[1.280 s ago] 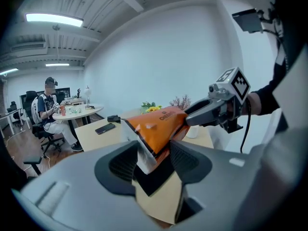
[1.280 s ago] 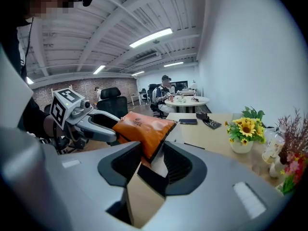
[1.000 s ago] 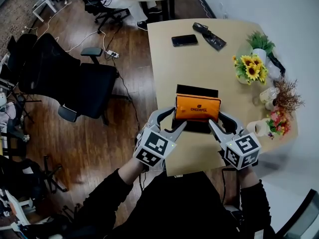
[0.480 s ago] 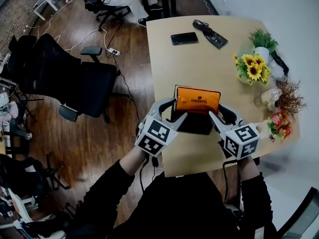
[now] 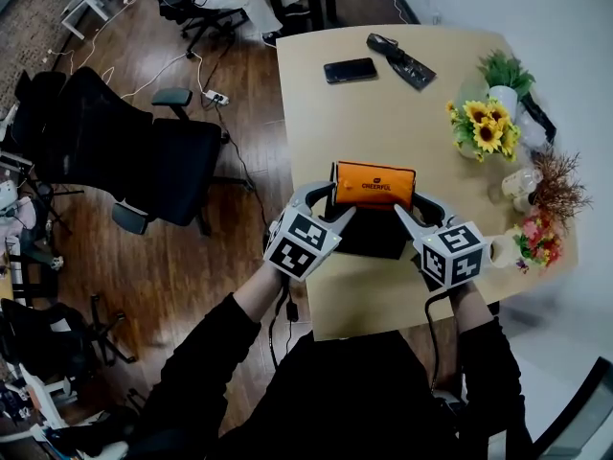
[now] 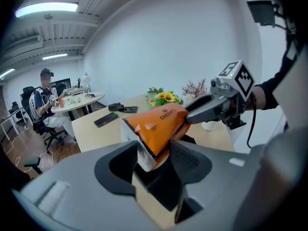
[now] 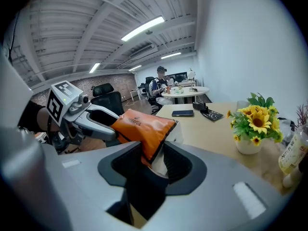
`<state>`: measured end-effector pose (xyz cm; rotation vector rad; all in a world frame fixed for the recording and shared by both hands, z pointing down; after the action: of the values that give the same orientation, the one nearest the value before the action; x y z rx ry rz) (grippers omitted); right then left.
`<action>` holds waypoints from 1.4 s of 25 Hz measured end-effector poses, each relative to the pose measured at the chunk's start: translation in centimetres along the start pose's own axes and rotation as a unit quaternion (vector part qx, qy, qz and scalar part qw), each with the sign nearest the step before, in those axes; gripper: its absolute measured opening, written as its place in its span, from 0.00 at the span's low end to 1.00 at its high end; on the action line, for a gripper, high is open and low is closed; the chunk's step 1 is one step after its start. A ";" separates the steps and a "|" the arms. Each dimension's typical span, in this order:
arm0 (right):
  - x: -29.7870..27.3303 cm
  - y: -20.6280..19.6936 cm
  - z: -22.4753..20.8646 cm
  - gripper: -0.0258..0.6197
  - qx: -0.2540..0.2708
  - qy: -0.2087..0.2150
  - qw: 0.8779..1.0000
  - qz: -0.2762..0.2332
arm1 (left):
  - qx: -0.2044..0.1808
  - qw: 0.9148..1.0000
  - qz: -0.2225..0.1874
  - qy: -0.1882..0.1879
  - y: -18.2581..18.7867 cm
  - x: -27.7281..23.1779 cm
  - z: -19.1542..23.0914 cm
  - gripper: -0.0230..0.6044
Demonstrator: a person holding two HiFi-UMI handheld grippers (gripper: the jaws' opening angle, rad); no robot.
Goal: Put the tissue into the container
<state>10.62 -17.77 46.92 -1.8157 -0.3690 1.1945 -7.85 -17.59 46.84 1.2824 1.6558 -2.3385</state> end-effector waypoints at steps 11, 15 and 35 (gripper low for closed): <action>-2.4 -2.2 -0.7 0.27 -0.013 -0.001 0.999 0.036 | -0.003 0.999 0.038 -0.011 -1.7 -2.3 1.0 0.34; -3.0 -3.0 -1.0 0.27 -0.014 -0.002 0.999 0.046 | -0.006 0.999 0.048 -0.016 -2.1 -3.2 1.1 0.34; -4.6 -4.0 -1.1 0.27 0.001 -0.007 0.990 0.139 | -0.012 0.988 0.144 -0.054 -3.2 -5.3 1.9 0.33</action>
<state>10.18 -19.12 52.93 -1.9003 -0.1247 1.3968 -6.80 -19.93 52.81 1.2678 1.3604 -2.1690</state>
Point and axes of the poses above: the fingertips, and each gripper's own axes: x backward along the fingers, z to its left, y out of its top, the point moved 7 cm from there along x, backward along the fingers, and after that the axes turned 8 degrees about -y, right-handed, at the moved point
